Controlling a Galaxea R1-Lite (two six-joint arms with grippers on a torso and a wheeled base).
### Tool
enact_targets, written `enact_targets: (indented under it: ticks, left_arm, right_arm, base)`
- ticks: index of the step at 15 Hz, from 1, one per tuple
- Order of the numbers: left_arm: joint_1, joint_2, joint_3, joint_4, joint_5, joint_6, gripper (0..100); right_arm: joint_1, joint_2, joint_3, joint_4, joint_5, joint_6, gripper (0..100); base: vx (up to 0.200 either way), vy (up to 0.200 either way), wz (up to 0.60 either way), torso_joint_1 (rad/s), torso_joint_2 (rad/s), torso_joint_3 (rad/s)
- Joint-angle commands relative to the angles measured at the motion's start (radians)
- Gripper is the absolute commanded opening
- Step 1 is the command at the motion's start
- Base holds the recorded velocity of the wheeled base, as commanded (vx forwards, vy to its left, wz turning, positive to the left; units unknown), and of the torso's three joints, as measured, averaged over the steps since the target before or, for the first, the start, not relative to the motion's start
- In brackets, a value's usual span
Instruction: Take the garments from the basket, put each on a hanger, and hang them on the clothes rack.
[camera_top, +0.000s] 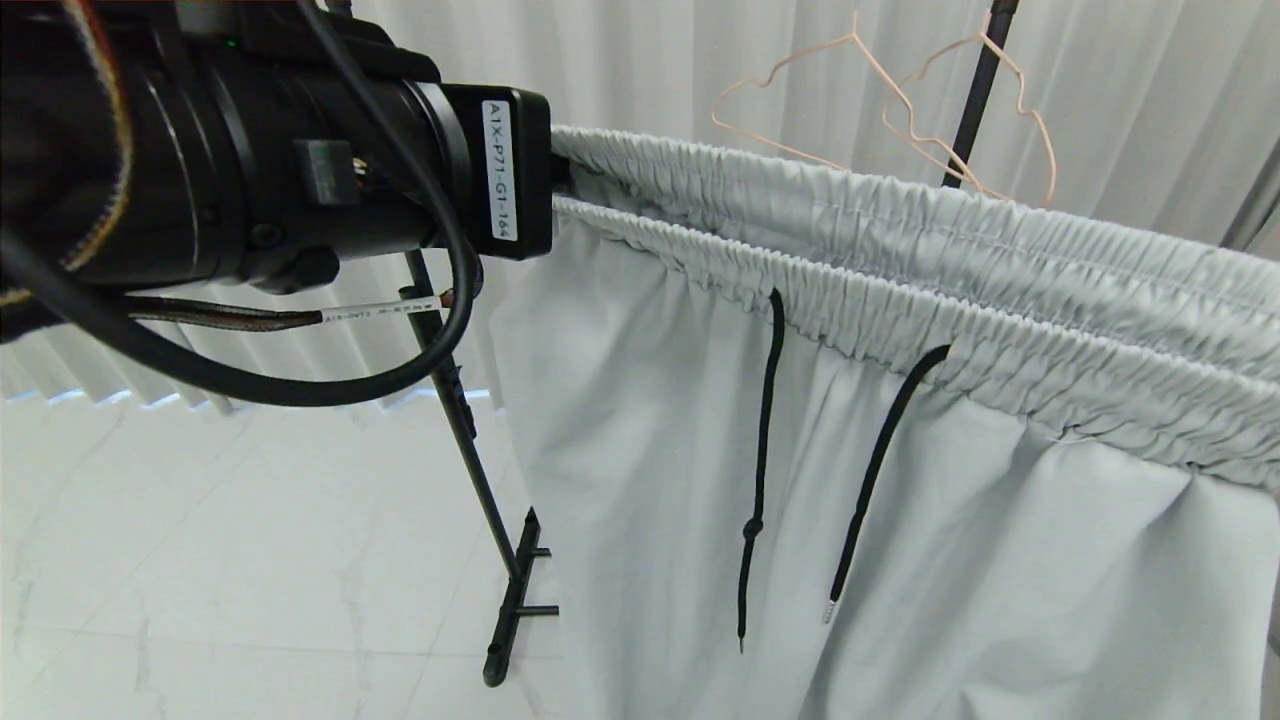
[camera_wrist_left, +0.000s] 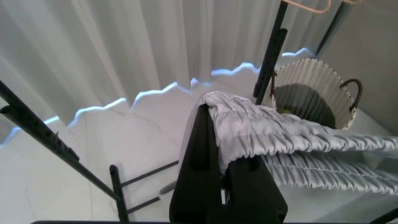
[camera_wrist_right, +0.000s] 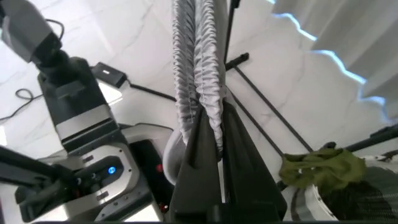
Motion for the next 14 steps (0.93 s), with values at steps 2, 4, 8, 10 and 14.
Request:
enact_targets:
  ticks: [2,4,8,10,14]
  left_arm:
    - [0.0,-0.006,-0.003,0.039,0.001,0.0,0]
    - [0.006,-0.068,-0.006,0.2,0.001,-0.004,0]
    - [0.002,-0.158,0.008,0.35,-0.007,-0.032,0]
    - [-0.009,-0.174,0.012,0.352,-0.016,-0.049,0]
    - [-0.16,-0.207,0.029,0.353,-0.016,-0.086,0]
  right_arm:
    - [0.008,0.0,0.005,0.002,-0.038,-0.001,0]
    - [-0.022,0.05,0.004,-0.008,-0.271,-0.001,0]
    - [-0.111,0.178,0.027,-0.245,-0.335,0.007,0]
    - [-0.125,0.236,0.04,-0.389,-0.334,0.008,0]
    - [-0.124,0.357,0.034,-0.623,-0.329,0.013,0]
  base:
    - [0.0,0.0,0.0,0.0,0.0,0.0]
    - [0.0,0.0,0.0,0.0,0.0,0.0]
    - [0.0,0.0,0.0,0.0,0.0,0.0]
    - [0.0,0.0,0.0,0.0,0.0,0.0]
    - [0.0,0.0,0.0,0.0,0.0,0.0]
